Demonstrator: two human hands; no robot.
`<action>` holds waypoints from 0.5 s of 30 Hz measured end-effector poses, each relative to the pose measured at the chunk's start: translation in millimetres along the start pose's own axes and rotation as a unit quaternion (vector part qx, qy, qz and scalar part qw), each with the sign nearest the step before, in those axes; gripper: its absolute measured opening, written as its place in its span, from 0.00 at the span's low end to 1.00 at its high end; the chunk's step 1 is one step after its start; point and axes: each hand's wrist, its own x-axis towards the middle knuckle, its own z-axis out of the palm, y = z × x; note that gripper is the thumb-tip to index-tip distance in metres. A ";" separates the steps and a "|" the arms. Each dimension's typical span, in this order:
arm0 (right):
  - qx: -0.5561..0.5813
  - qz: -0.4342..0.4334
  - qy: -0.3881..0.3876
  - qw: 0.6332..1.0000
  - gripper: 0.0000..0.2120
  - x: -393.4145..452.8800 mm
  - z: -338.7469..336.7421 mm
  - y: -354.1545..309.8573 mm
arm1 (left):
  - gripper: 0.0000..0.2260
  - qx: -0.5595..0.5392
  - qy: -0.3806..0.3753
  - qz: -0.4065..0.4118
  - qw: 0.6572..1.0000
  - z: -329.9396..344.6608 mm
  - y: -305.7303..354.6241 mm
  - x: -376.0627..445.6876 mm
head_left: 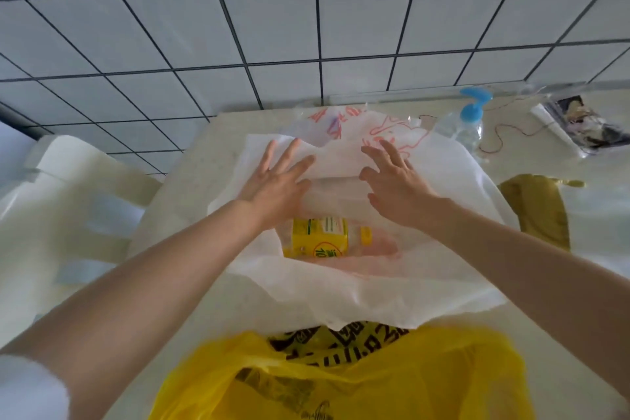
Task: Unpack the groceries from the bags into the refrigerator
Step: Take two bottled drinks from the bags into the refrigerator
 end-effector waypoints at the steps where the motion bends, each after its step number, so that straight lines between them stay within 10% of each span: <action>1: 0.002 0.012 0.000 1.000 0.19 5.3 3.7 5.4 | 0.18 0.005 -0.013 -0.014 1.000 3.7 -6.1 4.2; 6: -0.010 0.046 0.038 0.998 0.28 26.4 13.2 22.3 | 0.34 -0.041 -0.026 -0.106 0.993 22.4 -33.5 17.0; 15: 0.009 0.051 0.044 0.998 0.35 89.9 -1.6 21.8 | 0.29 -0.090 0.067 -0.173 0.978 24.9 -57.2 41.1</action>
